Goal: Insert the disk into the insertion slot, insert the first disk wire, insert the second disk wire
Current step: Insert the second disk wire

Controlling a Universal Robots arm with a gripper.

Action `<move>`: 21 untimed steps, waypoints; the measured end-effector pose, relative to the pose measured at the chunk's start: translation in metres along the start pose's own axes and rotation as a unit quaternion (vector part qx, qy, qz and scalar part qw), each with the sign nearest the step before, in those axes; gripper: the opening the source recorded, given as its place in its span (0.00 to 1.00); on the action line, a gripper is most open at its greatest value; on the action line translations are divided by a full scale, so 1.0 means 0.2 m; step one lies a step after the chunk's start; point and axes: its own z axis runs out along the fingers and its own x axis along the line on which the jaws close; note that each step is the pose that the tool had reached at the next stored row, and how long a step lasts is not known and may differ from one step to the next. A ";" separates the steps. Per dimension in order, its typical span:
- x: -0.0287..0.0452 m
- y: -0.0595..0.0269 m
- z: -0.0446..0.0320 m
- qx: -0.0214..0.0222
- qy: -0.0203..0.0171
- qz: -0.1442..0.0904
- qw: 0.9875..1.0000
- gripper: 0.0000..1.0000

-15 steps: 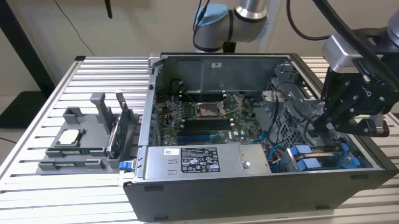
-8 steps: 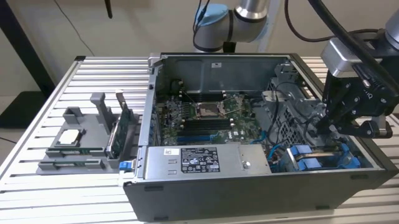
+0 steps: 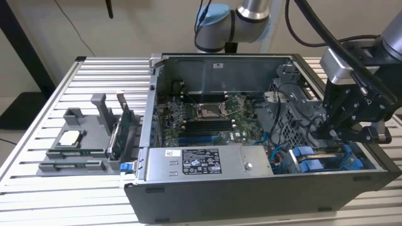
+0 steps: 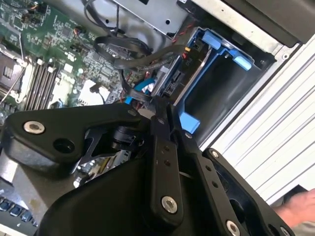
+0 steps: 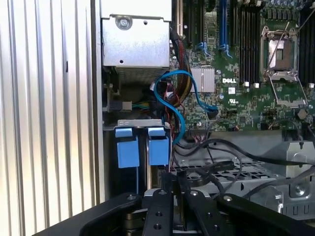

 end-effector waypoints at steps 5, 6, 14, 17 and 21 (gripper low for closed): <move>0.005 0.000 0.032 0.005 -0.002 -0.001 1.000 0.16; 0.006 -0.001 0.040 0.006 -0.002 -0.001 1.000 0.16; 0.010 -0.042 0.072 0.011 -0.006 -0.003 1.000 0.16; 0.013 -0.054 0.082 0.014 -0.007 -0.004 1.000 0.16; 0.022 -0.054 0.093 0.016 -0.007 -0.005 1.000 0.16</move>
